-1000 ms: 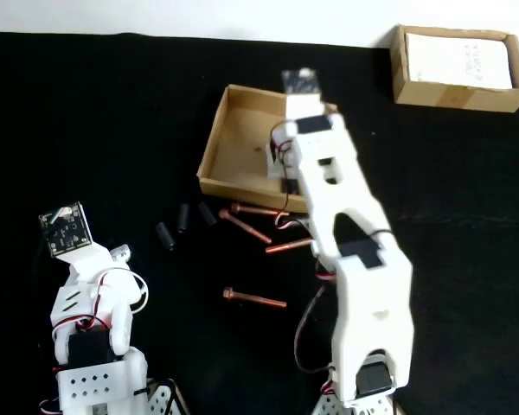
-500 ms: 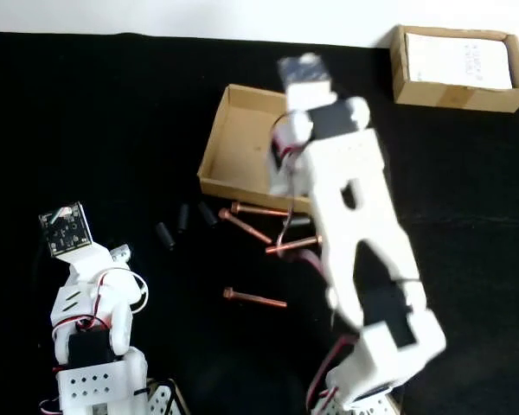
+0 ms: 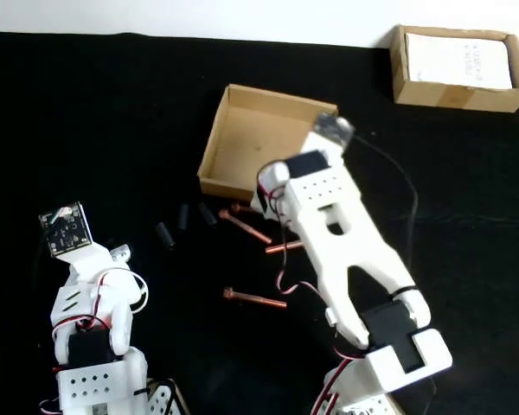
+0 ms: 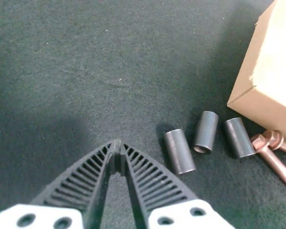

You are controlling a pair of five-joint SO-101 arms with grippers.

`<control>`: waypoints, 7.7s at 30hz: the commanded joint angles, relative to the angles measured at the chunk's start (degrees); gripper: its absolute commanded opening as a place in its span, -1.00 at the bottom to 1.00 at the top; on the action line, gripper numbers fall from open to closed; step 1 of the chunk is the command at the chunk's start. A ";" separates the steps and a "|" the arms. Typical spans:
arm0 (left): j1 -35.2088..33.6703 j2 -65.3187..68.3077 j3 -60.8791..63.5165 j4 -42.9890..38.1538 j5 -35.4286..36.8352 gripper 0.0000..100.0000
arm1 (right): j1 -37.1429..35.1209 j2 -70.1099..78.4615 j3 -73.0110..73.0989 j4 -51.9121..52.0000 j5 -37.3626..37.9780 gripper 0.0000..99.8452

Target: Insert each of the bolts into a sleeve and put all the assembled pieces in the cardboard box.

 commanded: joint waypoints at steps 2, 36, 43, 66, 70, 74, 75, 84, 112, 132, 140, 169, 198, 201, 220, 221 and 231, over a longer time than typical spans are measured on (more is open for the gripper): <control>-0.13 -0.48 1.27 -0.35 0.26 -0.98 | 2.51 -2.77 5.05 -10.68 -2.90 -0.66; -0.75 -0.57 1.27 -0.53 0.26 -0.98 | 7.87 14.37 5.85 -26.77 -2.64 -0.99; -0.75 -0.48 1.27 -0.62 0.26 -0.98 | 7.96 0.75 -3.47 -14.73 0.97 -0.99; 7.96 2.86 -28.53 22.95 -2.55 -0.98 | 23.69 -39.69 23.60 0.40 15.21 -0.99; 13.14 17.89 -44.88 29.71 -2.37 -0.98 | 28.79 -43.65 35.65 -12.79 19.08 -0.99; 19.74 37.93 -61.41 39.12 2.29 -0.98 | 30.90 -46.20 45.23 -23.60 19.43 -0.99; 21.93 42.86 -64.84 42.81 5.01 -0.98 | 31.16 -46.46 47.34 -26.07 19.25 -0.99; 42.24 76.70 -80.40 56.44 22.51 -0.98 | 32.13 -46.81 62.46 -43.03 19.08 -0.99; 54.20 117.32 -83.21 38.59 4.75 -0.98 | 40.40 -46.29 75.56 -64.92 18.99 -0.99; 42.95 118.55 -102.55 30.51 15.74 -0.98 | 40.48 -46.29 75.65 -64.92 18.99 -0.99; 50.86 118.81 -114.68 50.29 27.60 -0.98 | 40.48 -46.20 75.65 -64.92 19.16 -0.99; 41.27 119.34 -92.79 31.03 35.34 -0.76 | 40.48 -46.20 75.65 -64.66 19.34 -0.99; 38.90 130.24 -101.85 31.12 35.25 -0.99 | 40.48 -46.20 75.12 -64.57 19.43 -0.99; 37.58 130.24 -109.76 36.84 35.25 -0.98 | 40.22 -46.29 73.01 -64.48 19.52 -0.99; 38.81 107.03 -135.16 56.35 17.93 -0.98 | 16.31 -69.93 50.86 -34.51 27.43 -0.99; 38.99 103.87 -132.88 56.26 16.35 -0.98 | 13.85 -73.19 50.68 -32.40 28.57 -0.99; 39.08 73.54 -95.34 55.30 8.00 -0.98 | 3.56 -102.20 63.52 -17.54 42.64 -0.99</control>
